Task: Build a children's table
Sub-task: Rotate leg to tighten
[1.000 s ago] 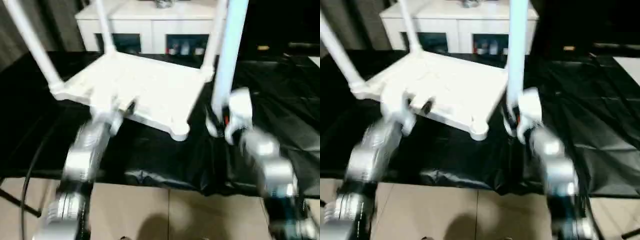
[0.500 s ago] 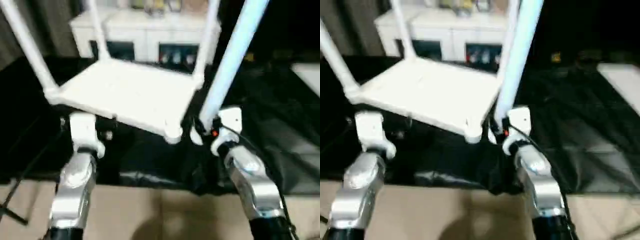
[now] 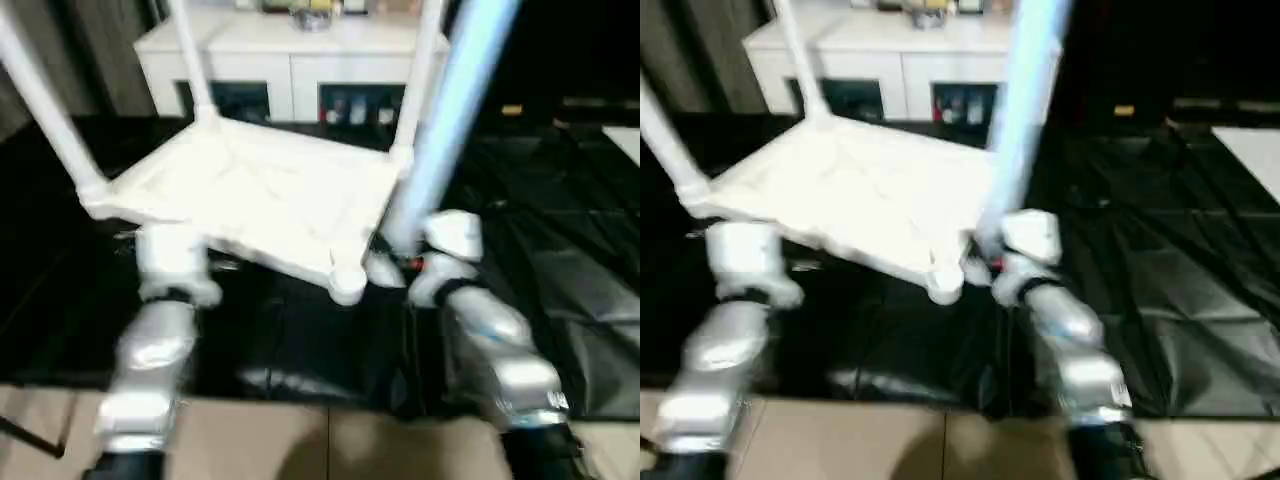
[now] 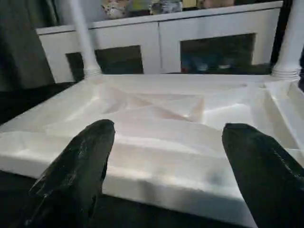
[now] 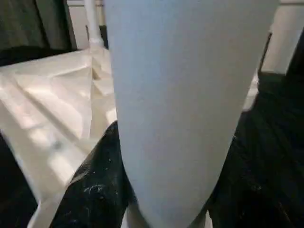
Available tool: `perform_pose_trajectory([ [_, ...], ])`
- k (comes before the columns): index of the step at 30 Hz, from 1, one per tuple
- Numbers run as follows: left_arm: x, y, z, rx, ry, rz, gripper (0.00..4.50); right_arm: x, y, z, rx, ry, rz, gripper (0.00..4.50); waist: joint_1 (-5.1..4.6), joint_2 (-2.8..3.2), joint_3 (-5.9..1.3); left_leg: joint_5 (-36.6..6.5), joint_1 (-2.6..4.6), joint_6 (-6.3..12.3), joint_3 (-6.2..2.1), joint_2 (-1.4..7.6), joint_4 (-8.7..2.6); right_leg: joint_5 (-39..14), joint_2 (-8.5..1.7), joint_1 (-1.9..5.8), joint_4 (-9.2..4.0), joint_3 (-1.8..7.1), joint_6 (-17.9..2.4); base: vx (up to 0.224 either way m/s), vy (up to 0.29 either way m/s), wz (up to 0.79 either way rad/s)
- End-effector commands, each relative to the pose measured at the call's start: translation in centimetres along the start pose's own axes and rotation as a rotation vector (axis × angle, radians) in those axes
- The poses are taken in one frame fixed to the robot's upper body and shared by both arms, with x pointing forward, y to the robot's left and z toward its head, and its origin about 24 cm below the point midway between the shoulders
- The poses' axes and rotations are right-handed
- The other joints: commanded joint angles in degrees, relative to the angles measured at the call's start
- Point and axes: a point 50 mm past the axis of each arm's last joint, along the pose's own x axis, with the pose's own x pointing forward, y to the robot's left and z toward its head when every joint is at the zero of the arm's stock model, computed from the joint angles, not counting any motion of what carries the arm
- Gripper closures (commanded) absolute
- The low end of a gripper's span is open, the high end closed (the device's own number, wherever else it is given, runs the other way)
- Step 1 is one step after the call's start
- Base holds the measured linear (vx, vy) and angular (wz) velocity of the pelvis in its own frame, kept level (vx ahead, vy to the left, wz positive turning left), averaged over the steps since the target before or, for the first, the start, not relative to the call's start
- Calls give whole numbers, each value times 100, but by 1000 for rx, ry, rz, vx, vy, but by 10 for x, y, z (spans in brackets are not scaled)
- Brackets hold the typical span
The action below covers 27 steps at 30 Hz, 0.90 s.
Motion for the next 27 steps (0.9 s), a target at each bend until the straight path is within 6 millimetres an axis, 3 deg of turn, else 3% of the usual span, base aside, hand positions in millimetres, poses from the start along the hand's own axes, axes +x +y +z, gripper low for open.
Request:
perform_pose_trajectory([
  [1, 1, 5, 1, 6, 5, 4, 40, 4, 8, 7, 0, -35, 28, 264, -242, 209, -421, 1806, 752, 1719, -520, 476, -519, 689, 37, -301, 180, -159, -471, 185, 11, -10],
  [2, 1, 4, 1, 7, 6, 2, 40, 4, 7, 6, 3, -24, 22, 264, -372, 131, -426, 1578, 1098, 2678, -878, 888, -578, -360, -175, -785, 488, -10, -303, 188, 8, -9],
  [3, 2, 3, 1, 7, 8, -3, 40, 4, 5, 5, -1, -14, 19, 264, -331, 233, -391, 1705, 1071, 2452, -589, 999, -518, -239, -275, -993, 612, 102, -40, 106, -1, -12],
  [4, 3, 3, 2, 9, 8, -5, 40, 3, 5, 6, 6, -19, 23, 264, -272, 85, -355, 1482, 998, 2016, -370, 1068, -596, 31, -322, -1020, 635, 129, 16, 106, -1, -12],
  [5, 3, 3, 2, 10, 8, -6, 40, 3, 5, 6, 10, -24, 26, 264, -177, -39, -256, 598, 816, 1390, 1, 1016, -793, 637, -375, -932, 543, 118, -139, 69, -13, -36],
  [6, 4, 2, 2, 11, 9, -8, 40, 3, 5, 7, 7, -29, 27, 264, -118, -139, -213, -49, 826, 1135, 219, 926, -820, 884, -419, -905, 331, 133, -398, 45, -64, -39],
  [7, 5, 2, 2, 10, 12, -12, 40, 4, 4, 8, -4, -32, 27, 264, 58, -475, -128, -1266, 163, 979, 433, -68, -363, -77, -612, -245, -458, 588, -285, 45, -64, -39],
  [8, 5, 2, 2, 8, 12, -10, 40, 4, 3, 8, -17, -24, 33, 264, 191, -428, -180, -853, -21, 710, 198, -90, 267, -1382, -1335, 178, -702, 1061, -811, 43, -69, -10],
  [9, 6, 2, 2, 7, 12, -8, 40, 5, 3, 8, -26, -19, 38, 264, 248, -361, -246, -141, -234, 495, 80, -147, 374, -1461, -1140, 299, -608, 945, -936, 65, -43, -2],
  [10, 6, 3, 2, 6, 14, -5, 40, 5, 3, 8, -31, -13, 41, 264, 203, -394, -207, 43, -350, 433, 55, -160, 395, -1351, -1063, 335, -590, 853, -962, 65, -43, -2],
  [11, 6, 4, 2, 8, 16, 2, 40, 6, 2, 8, -39, -7, 46, 264, 196, -253, -177, 452, -340, 300, 18, -103, 255, -1135, -980, 237, -641, 634, -1224, 67, -39, -8],
  [12, 7, 6, 1, 8, 20, 9, 40, 6, 2, 8, -46, -5, 50, 264, 185, -199, -200, 628, -314, 313, 28, -82, 120, -1116, -847, 202, -644, 527, -1322, 70, 8, 1],
  [13, 8, 7, 1, 5, 23, 9, 40, 7, 2, 8, -55, -5, 62, 264, 146, 36, -195, 725, -161, 375, 21, 116, -337, -1134, -595, 78, -629, 241, -1323, 70, 8, 1],
  [14, 8, 8, 1, 4, 24, 9, 40, 7, 3, 8, -59, -4, 68, 264, 91, 125, -164, 500, -23, 340, 54, 180, -500, -1254, -471, 60, -699, 85, -1179, 94, 70, -5],
  [15, 8, 8, 2, -23, 20, -19, 40, 8, 4, 9, -67, -5, 86, 264, -141, 313, -271, -804, 524, 665, -425, 638, -766, -615, -168, -265, -141, -41, -950, 140, 89, -6],
  [16, 9, 6, 0, -46, 34, -77, 40, 8, 4, 9, -80, -3, 105, 264, -190, 262, -242, -718, 612, 904, -512, 716, -735, -146, -207, -437, -25, 7, -982, 140, 89, -6],
  [17, 9, 4, -1, -59, 45, -148, 40, 9, 5, 9, -99, 3, 133, 264, -207, 206, -309, 349, 668, 1455, -582, 758, -608, 630, -315, -561, 96, 84, -943, 139, 64, 5],
  [18, 9, 4, -1, -60, 46, -161, 40, 9, 5, 9, -102, 5, 139, 264, -192, 186, -319, 1188, 651, 1712, -551, 742, -494, 1002, -398, -622, 97, 143, -927, 90, 47, 4],
  [19, 8, -2, 0, -63, 50, -364, 20, 8, 7, 8, -128, 28, 229, 264, -98, 120, -352, 2814, 460, 1831, -397, 529, -233, 2080, -600, -582, 19, 297, -964, 90, 47, 4],
  [20, 7, -4, 0, -62, 55, -461, 11, 8, 8, 9, -145, 32, 272, 264, -27, 88, -401, 3247, 283, 1713, -293, 338, -149, 2783, -663, -439, 0, 380, -971, 53, 39, -1],
  [21, 6, -2, 2, -10, 60, -559, 6, 7, 8, 9, -155, 42, 325, 264, 123, -23, -504, 3290, -77, 1074, -78, 18, -135, 4947, -579, -137, 206, 429, -829, 0, 0, 0],
  [22, 7, 1, 2, 50, 91, -624, 3, 7, 5, 11, -169, 43, 357, 264, 178, -9, -509, 2977, -97, 879, -55, 22, -167, 5271, -549, -137, 212, 407, -743, 0, 0, 0],
  [23, 8, 4, 0, 98, 131, -682, 3, 7, 2, 13, -174, 45, 374, 264, 170, -3, -463, 2265, -120, 590, -50, 63, -241, 5189, -495, -165, 193, 369, -638, 0, 0, 0],
  [24, 10, 7, -2, 175, 170, -749, 3, 7, -1, 14, -167, 52, 392, 264, 169, 6, -422, 1852, -93, 459, -46, 85, -279, 4798, -492, -208, 132, 346, -646, 0, 0, 0],
  [25, 12, 10, -5, 240, 208, -800, 3, 7, -4, 16, -166, 56, 407, 264, 132, 35, -344, 880, -47, 217, -59, 177, -378, 3650, -522, -241, 33, 335, -773, 0, 0, 0],
  [26, 16, 13, -7, 302, 243, -856, 3, 7, -8, 18, -166, 59, 421, 264, 131, 55, -306, 389, -5, 131, -64, 213, -426, 2968, -525, -259, -39, 335, -862, -68, -6, 1],
  [27, 22, 18, -10, 379, 292, -935, 3, 7, -12, 22, -170, 66, 453, 264, 89, 120, -246, -728, 89, -74, -61, 286, -574, 1250, -552, -252, -158, 367, -1209, -89, 4, 1],
])
